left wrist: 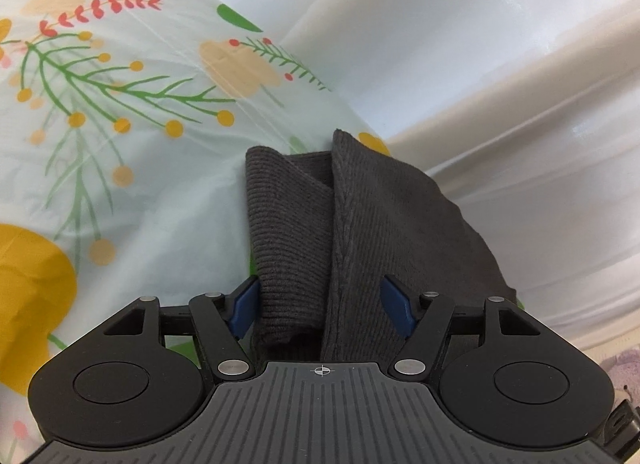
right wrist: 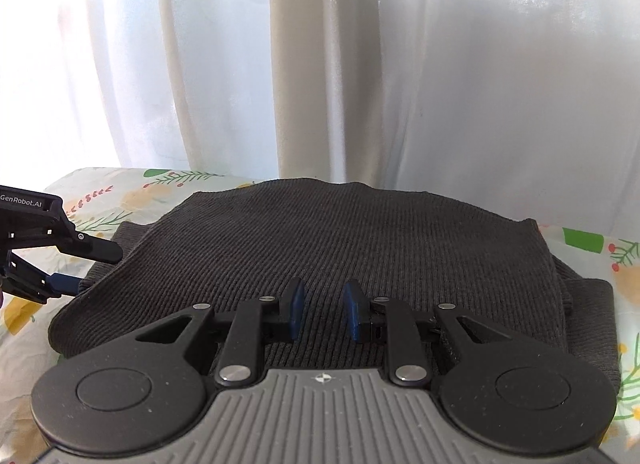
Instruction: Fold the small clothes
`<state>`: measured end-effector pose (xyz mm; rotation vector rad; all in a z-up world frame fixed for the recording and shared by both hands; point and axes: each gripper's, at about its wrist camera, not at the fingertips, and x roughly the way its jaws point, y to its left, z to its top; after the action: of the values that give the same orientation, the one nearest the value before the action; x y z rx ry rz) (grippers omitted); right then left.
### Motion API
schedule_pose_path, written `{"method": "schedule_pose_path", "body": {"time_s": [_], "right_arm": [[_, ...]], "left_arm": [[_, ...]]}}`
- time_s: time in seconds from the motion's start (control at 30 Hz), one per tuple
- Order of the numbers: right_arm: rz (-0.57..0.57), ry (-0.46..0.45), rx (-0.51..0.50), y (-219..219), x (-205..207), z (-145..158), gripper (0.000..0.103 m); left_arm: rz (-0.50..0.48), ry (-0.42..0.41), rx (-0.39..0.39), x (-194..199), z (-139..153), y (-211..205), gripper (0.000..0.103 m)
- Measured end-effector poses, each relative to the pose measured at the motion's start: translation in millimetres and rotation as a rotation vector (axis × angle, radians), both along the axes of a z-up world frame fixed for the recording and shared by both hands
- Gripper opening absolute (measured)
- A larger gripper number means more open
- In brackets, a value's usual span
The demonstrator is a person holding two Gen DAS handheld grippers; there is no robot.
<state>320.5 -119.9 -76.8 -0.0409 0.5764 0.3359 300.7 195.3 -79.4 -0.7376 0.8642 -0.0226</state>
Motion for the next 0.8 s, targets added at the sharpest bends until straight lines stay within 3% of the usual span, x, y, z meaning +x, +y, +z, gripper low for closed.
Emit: {"method": "schedule_pose_path", "body": {"time_s": [0.2, 0.33, 0.37, 0.43, 0.5, 0.67, 0.8], "right_arm": [[-0.17, -0.008, -0.077, -45, 2, -14, 0.021], [-0.322, 0.016, -0.044, -91, 2, -23, 0.02], [-0.329, 0.016, -0.011, -102, -1, -23, 0.014], [-0.344, 0.007, -0.012, -105, -5, -21, 0.015], [-0.36, -0.012, -0.058, -102, -10, -19, 0.031], [-0.332, -0.028, 0.075, -97, -28, -8, 0.042], [-0.259, -0.02, 0.109, -79, -34, -4, 0.042]], "left_arm": [[-0.006, 0.008, 0.048, 4, 1, 1, 0.048], [-0.007, 0.006, 0.05, 4, 2, 3, 0.046], [-0.006, 0.006, 0.048, 5, 1, 3, 0.046], [-0.001, 0.003, 0.03, 3, 1, 6, 0.047], [0.011, -0.004, -0.02, 1, -2, 12, 0.048], [0.035, -0.011, -0.135, -1, -10, 28, 0.043], [0.04, -0.009, -0.158, -2, -11, 33, 0.016]]}}
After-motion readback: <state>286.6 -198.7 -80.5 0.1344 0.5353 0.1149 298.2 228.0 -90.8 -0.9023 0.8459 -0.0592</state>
